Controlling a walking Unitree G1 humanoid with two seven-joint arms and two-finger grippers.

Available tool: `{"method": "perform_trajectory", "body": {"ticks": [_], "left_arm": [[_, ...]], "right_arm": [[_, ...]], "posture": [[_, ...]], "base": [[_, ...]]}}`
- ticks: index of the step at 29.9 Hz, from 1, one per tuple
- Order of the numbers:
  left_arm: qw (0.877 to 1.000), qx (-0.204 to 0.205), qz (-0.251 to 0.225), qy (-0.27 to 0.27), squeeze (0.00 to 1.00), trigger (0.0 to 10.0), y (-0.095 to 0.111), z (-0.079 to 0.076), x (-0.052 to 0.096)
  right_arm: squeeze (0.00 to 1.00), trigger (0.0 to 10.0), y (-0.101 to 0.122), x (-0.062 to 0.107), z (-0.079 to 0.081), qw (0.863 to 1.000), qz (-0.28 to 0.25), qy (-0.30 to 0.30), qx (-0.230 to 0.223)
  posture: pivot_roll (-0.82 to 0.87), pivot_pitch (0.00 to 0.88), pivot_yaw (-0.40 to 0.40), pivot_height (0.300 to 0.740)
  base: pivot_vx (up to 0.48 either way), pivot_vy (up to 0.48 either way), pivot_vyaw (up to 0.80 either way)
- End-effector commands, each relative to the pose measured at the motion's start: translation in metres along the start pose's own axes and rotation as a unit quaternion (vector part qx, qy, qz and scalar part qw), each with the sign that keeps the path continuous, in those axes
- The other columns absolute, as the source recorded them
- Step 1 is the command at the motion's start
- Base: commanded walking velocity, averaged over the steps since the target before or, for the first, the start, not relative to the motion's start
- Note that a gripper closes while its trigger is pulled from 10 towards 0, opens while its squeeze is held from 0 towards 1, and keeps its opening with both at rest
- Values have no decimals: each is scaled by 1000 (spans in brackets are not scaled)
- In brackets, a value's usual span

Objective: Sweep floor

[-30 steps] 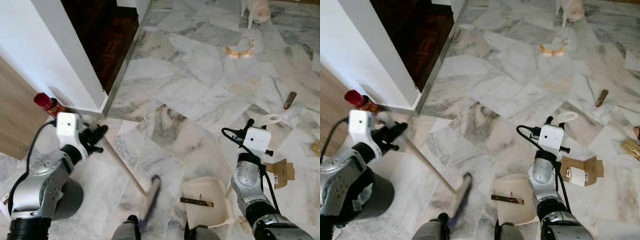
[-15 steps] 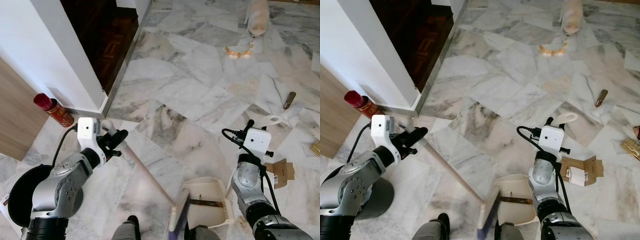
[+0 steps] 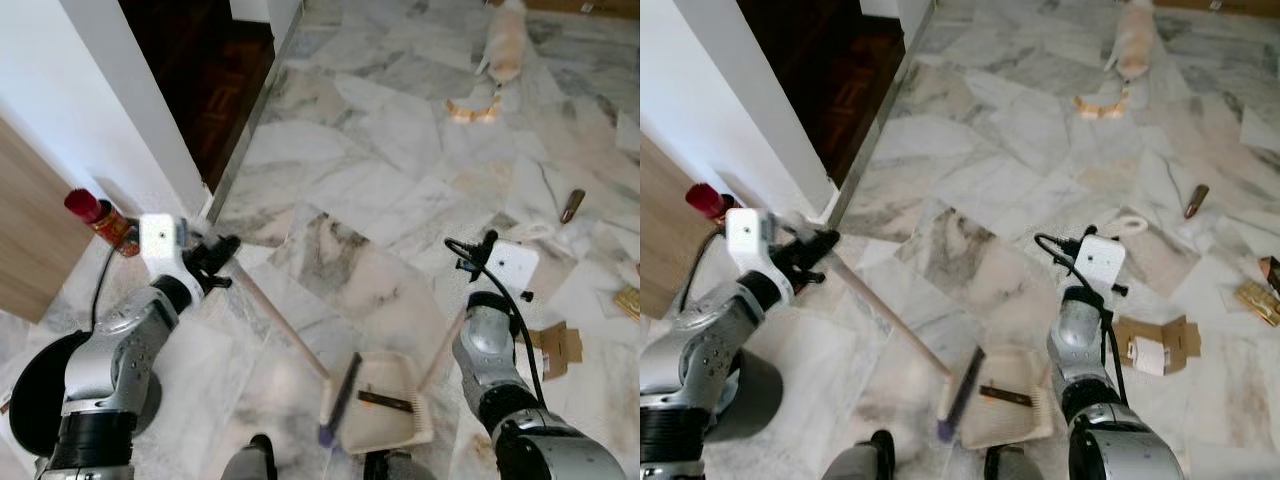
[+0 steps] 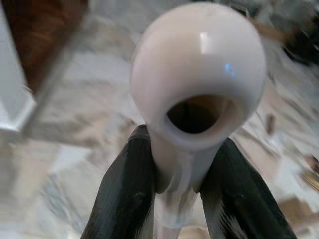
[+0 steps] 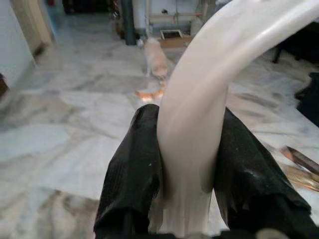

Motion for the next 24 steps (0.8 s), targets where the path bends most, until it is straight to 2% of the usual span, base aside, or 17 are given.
{"method": "perform_trajectory", "body": {"ticks": [1, 6, 12, 14, 20, 21, 22, 24], "left_arm": [[999, -20, -24, 35, 0, 10000, 8, 14, 5], [997, -36, -26, 65, 0, 10000, 5, 22, 6], [990, -56, -42, 124, 0, 10000, 5, 39, 14], [981, -78, -56, 168, 0, 10000, 10, 49, 24], [969, -108, -65, 211, 0, 10000, 12, 64, 35], [966, -112, -68, 223, 0, 10000, 13, 68, 38], [956, -120, -70, 257, 0, 10000, 13, 78, 45], [951, -121, -72, 276, 0, 10000, 13, 82, 49]], "right_arm": [[0, 10000, 3, -3, 8, 1000, 0, 17, -3], [0, 10000, 7, -7, 13, 1000, 3, 27, -7], [0, 10000, 3, -5, 19, 999, 17, 36, -17], [0, 10000, -1, -2, 24, 998, 28, 44, -33], [0, 10000, -6, 3, 37, 996, 50, 47, -63], [0, 10000, -5, 3, 42, 995, 54, 51, -71], [0, 10000, -2, 2, 55, 993, 59, 66, -82], [0, 10000, 1, 1, 63, 991, 62, 77, -92]], "posture": [[303, 94, -21, 740], [318, 55, -57, 740], [348, 2, -94, 740], [382, 0, -98, 740], [422, 0, -110, 740], [438, 0, -121, 740], [458, 0, -131, 740], [460, 0, -133, 740]], "base": [[0, 0, 0], [0, 0, 0], [0, 0, 0], [0, 0, 0], [0, 0, 0], [0, 0, 0], [0, 0, 0], [0, 0, 0]]}}
Point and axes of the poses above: a point about 5 cm out from each wrist's last joint towards the gripper, its own x axis pointing back from the gripper into the wrist, its own y axis along the axis of the wrist's last joint, z = x × y, the point moved 2 cm from there along -x, pointing out of the wrist towards the gripper, and after that the axes turned 10 degrees about -x, right-handed, at the moved point
